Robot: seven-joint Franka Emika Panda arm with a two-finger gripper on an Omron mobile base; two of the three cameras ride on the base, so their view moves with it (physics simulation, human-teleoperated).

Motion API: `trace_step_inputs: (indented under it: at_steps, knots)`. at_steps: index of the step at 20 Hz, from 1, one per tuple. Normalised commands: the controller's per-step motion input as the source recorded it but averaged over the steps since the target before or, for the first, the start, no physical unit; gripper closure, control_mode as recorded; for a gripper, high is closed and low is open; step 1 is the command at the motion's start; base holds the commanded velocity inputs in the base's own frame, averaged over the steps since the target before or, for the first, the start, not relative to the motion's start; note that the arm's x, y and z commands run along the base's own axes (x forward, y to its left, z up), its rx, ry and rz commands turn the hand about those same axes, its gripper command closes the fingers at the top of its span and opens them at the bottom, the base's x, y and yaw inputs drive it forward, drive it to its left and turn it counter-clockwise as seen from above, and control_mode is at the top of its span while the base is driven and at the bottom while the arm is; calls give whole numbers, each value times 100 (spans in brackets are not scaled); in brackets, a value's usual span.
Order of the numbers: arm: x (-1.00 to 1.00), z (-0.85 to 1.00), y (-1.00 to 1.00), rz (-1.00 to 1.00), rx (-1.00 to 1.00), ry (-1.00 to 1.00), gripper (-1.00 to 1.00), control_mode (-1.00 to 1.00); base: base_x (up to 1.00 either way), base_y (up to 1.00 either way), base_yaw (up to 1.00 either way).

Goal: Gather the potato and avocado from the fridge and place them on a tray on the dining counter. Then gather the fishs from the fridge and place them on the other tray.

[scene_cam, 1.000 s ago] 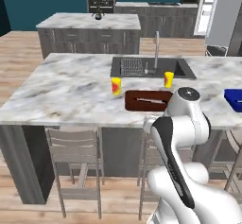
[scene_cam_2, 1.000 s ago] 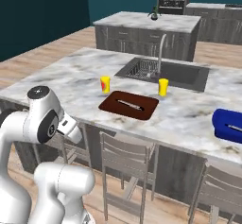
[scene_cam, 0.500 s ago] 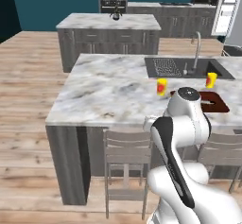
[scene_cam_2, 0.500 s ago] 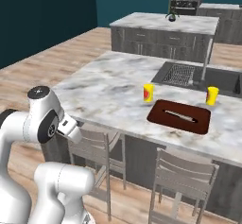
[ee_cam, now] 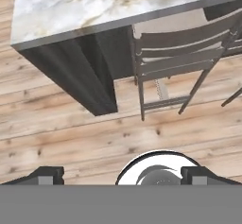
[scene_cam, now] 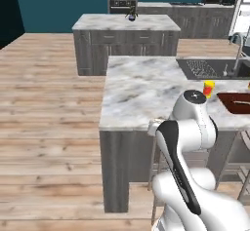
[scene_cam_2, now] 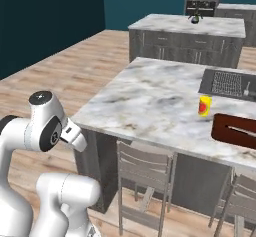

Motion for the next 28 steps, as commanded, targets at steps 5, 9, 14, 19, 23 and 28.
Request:
trace_step_inputs:
  at_steps: [5, 9, 14, 19, 23, 28]
  knots:
    - [0, 0, 0, 0, 0, 0, -100, 100, -14, 100, -15]
    - [0, 0, 0, 0, 0, 0, -100, 100, -8, 100, -20]
    - [0, 0, 0, 0, 0, 0, -100, 100, -2, 100, -28]
    - [0, 0, 0, 0, 0, 0, -100, 100, 0, 88, -41]
    - [0, 0, 0, 0, 0, 0, -100, 100, 0, 86, -46]
    - [0, 0, 0, 0, 0, 0, -100, 100, 14, 99, -42]
